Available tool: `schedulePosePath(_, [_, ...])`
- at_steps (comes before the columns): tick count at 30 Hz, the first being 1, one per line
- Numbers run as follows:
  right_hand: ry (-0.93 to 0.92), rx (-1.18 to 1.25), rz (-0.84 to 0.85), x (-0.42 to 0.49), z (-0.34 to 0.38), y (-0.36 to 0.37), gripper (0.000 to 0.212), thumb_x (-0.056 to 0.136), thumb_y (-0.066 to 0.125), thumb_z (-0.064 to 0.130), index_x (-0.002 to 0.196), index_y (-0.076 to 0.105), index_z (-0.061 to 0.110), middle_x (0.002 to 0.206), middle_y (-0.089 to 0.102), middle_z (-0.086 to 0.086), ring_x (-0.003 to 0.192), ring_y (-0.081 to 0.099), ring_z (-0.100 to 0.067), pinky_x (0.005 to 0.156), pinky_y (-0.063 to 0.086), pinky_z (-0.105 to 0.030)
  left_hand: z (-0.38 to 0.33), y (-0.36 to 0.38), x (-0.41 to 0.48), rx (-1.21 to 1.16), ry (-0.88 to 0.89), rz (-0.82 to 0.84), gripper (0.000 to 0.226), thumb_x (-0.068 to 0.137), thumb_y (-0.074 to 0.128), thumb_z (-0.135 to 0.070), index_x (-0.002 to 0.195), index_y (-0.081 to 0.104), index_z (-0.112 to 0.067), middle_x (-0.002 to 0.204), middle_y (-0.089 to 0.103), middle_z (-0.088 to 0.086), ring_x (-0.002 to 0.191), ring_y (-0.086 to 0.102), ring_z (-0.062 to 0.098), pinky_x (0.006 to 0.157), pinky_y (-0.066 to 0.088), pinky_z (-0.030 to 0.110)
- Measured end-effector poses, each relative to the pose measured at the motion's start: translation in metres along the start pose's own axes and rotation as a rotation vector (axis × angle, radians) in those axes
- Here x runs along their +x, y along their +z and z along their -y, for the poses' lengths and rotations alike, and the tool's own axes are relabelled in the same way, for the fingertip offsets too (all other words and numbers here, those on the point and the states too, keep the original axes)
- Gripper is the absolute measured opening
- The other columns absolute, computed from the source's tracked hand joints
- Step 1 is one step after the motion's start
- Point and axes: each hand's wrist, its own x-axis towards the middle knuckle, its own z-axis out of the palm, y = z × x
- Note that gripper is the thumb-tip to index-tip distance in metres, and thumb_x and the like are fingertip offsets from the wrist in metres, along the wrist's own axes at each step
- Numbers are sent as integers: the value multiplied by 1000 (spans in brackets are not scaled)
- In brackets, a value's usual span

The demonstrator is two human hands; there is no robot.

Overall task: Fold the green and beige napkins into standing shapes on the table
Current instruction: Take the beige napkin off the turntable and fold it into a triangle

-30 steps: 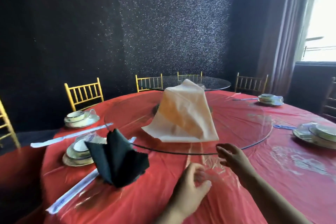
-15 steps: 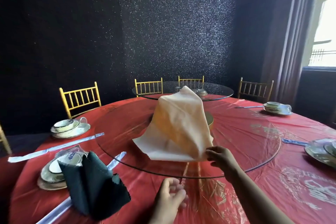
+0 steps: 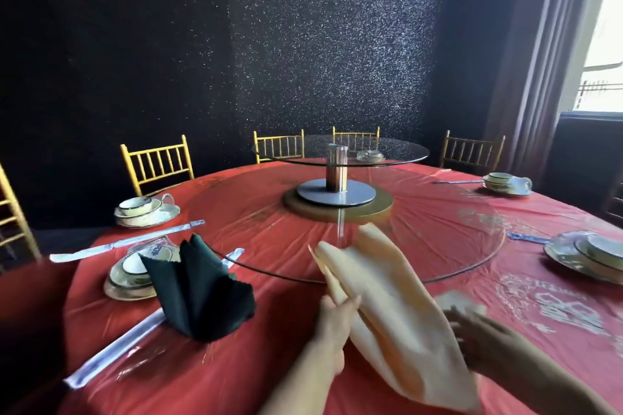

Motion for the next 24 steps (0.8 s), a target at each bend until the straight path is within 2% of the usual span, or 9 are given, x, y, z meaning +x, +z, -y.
schedulePosePath(2, [2, 171, -128, 2, -1, -3, 72, 67, 66, 51, 116, 56, -1, 94, 69, -21, 72, 66, -27, 58, 54, -29, 0, 5, -9, 75, 54, 157, 39, 78, 66, -12, 116, 58, -6, 105, 68, 10, 96, 63, 22, 86, 49, 32])
schedulePosePath(6, [13, 237, -64, -6, 3, 0, 53, 83, 59, 48, 106, 68, 1, 98, 67, -22, 76, 66, -28, 70, 52, -34, -8, 16, -29, 233, 149, 408, 48, 67, 62, -23, 114, 57, -14, 111, 66, -1, 106, 62, 13, 97, 47, 28])
schedulePosePath(8, [-4, 256, -88, -10, 6, -1, 33, 82, 65, 26, 97, 68, -3, 81, 67, -22, 61, 64, -25, 61, 53, -31, -15, 17, -29, 232, 166, 405, 39, 70, 65, -18, 108, 60, -13, 105, 68, 1, 101, 63, 15, 92, 48, 27])
schedulePosePath(10, [-77, 266, -176, -9, 11, -3, 9, 83, 60, 6, 83, 64, -2, 51, 54, -8, 37, 48, -11, 36, 41, -16, -23, 17, -20, 253, 184, 341, 27, 78, 66, -8, 105, 61, -12, 99, 68, 4, 97, 63, 18, 91, 48, 30])
schedulePosePath(12, [-158, 241, -244, -4, 20, -11, 11, 87, 52, -1, 79, 57, 3, 44, 38, 3, 31, 31, -3, 28, 22, -10, -36, 24, -9, 297, 217, 234, 18, 79, 64, -5, 96, 62, -10, 92, 64, 7, 91, 60, 22, 86, 47, 30])
schedulePosePath(14, [-267, 195, -319, 2, 38, -15, 14, 88, 51, -1, 77, 54, 6, 45, 38, 4, 31, 32, -1, 27, 22, -11, -58, 41, 5, 300, 321, 122, 9, 81, 61, -1, 82, 59, -9, 81, 59, 8, 80, 55, 20, 71, 44, 20])
schedulePosePath(20, [-647, 438, -280, 22, 123, -22, 18, 91, 46, 1, 91, 62, 8, 76, 71, -6, 70, 68, -11, 70, 56, -18, -151, 101, 18, 551, 1148, -343, 27, 86, 58, -15, 76, 61, 10, 75, 64, 31, 68, 60, 38, 62, 28, 34])
schedulePosePath(22, [-673, 473, -261, 23, 134, -31, 18, 91, 44, 1, 92, 61, 5, 80, 72, -9, 76, 69, -14, 79, 54, -24, -162, 104, 11, 615, 1366, -266, 25, 82, 53, -18, 83, 64, 5, 75, 66, 21, 73, 60, 34, 63, 34, 30])
schedulePosePath(24, [-583, 428, -295, 23, 123, -48, 14, 90, 46, 0, 86, 59, 2, 82, 66, -14, 70, 68, -15, 77, 55, -26, -141, 94, -1, 671, 1396, 97, 15, 76, 56, -14, 88, 63, -18, 71, 59, -2, 67, 53, 16, 61, 37, 22])
